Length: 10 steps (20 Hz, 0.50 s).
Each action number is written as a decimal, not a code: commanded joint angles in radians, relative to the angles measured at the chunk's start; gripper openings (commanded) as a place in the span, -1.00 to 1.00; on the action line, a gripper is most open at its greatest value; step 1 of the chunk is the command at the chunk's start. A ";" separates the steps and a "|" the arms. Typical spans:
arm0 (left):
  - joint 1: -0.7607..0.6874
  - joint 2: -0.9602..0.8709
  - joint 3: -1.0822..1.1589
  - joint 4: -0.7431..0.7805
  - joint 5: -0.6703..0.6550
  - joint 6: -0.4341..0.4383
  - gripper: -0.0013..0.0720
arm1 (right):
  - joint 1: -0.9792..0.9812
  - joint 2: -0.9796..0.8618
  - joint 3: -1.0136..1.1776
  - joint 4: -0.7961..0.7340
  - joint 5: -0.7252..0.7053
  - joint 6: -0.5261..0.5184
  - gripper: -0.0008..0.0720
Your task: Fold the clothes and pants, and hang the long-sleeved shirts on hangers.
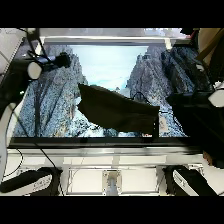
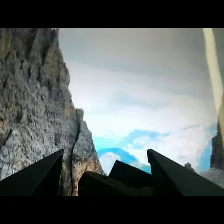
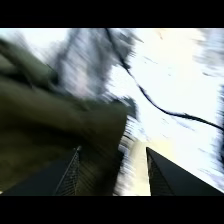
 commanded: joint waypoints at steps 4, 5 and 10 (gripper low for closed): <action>-0.008 0.196 0.000 0.001 -0.119 0.026 0.69 | 0.001 0.188 0.149 -0.182 0.137 0.096 0.24; -0.007 0.209 0.000 0.001 -0.174 0.056 0.69 | 0.000 0.190 0.124 -0.181 0.191 0.101 0.27; -0.007 0.228 0.000 0.001 -0.306 0.097 0.69 | -0.149 0.189 -0.355 0.282 0.138 0.103 0.71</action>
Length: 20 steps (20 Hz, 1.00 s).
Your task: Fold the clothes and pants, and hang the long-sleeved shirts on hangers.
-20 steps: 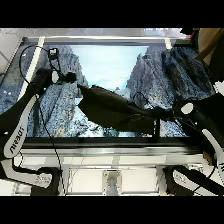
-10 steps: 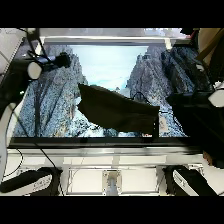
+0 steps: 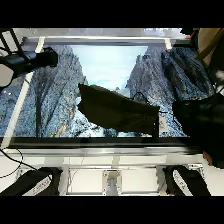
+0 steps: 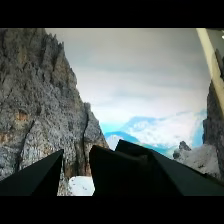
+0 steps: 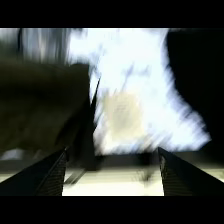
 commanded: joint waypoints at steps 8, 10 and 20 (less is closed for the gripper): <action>-0.001 0.018 0.000 -0.001 -0.089 0.047 0.69 | -0.542 -0.233 -0.708 0.991 -0.089 -0.608 0.93; -0.001 0.018 0.000 -0.001 -0.089 0.047 0.69 | -0.544 -0.344 -0.679 0.997 -0.099 -0.668 0.93; -0.001 0.018 0.000 -0.028 -0.108 0.045 0.65 | -0.534 -0.473 -0.405 0.968 0.000 -0.761 0.87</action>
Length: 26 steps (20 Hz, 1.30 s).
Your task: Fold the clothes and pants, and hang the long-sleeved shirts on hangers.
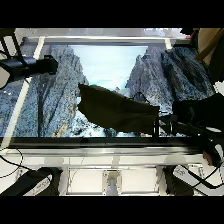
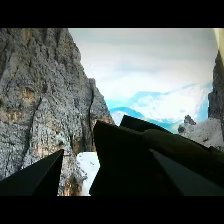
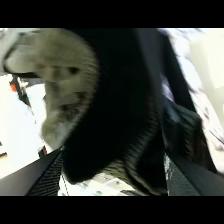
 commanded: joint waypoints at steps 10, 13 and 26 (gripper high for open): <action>0.000 0.000 0.000 -0.019 -0.041 -0.014 0.65 | 0.282 -0.015 0.132 -0.362 -0.147 0.248 0.87; 0.000 0.000 0.000 -0.019 -0.040 -0.014 0.65 | 0.327 -0.017 0.146 -0.490 -0.190 0.343 0.87; 0.000 0.000 0.000 -0.019 -0.040 -0.014 0.65 | 0.420 -0.301 0.146 -0.142 -0.234 0.130 0.66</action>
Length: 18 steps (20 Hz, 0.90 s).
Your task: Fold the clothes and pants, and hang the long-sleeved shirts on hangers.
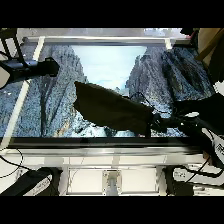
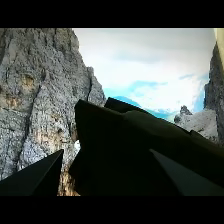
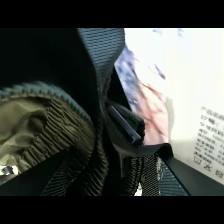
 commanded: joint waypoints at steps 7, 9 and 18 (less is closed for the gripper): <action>0.000 0.000 0.000 0.000 0.000 0.000 0.65 | 0.156 -0.043 0.000 0.050 -0.119 -0.044 -0.48; 0.000 0.000 0.000 0.000 -0.002 0.000 0.65 | 0.165 -0.043 0.000 0.087 -0.146 -0.044 -0.91; 0.000 0.000 0.000 0.000 -0.016 0.000 0.65 | 0.066 0.201 0.262 0.041 -0.005 0.035 -0.91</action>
